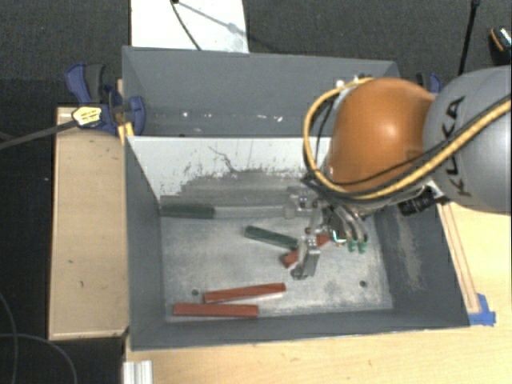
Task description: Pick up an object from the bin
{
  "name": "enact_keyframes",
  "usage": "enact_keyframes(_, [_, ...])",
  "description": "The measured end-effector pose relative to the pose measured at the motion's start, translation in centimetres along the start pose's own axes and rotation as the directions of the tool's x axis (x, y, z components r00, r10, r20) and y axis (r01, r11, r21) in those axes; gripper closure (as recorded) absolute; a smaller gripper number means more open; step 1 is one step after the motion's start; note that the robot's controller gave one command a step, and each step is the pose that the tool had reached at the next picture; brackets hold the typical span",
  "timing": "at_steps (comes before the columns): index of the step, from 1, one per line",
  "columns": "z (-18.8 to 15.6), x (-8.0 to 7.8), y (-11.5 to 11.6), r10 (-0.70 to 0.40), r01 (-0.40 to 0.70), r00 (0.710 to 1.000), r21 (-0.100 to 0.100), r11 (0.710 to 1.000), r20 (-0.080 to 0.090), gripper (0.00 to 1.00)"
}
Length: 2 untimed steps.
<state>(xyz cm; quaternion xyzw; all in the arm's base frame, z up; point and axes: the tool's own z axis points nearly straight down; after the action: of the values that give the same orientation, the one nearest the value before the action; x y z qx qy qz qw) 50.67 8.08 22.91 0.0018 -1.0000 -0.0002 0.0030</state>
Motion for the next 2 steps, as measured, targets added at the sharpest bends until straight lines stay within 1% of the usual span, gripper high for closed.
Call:
enact_keyframes(1, [16.2, -3.1, -3.3, -0.125, 0.125, 0.992, 0.001, 0.992, 0.003, 0.0])
enact_keyframes(2, [15.7, -8.6, -2.2, -0.157, 0.157, 0.988, 0.001, 0.988, 0.013, 0.0])
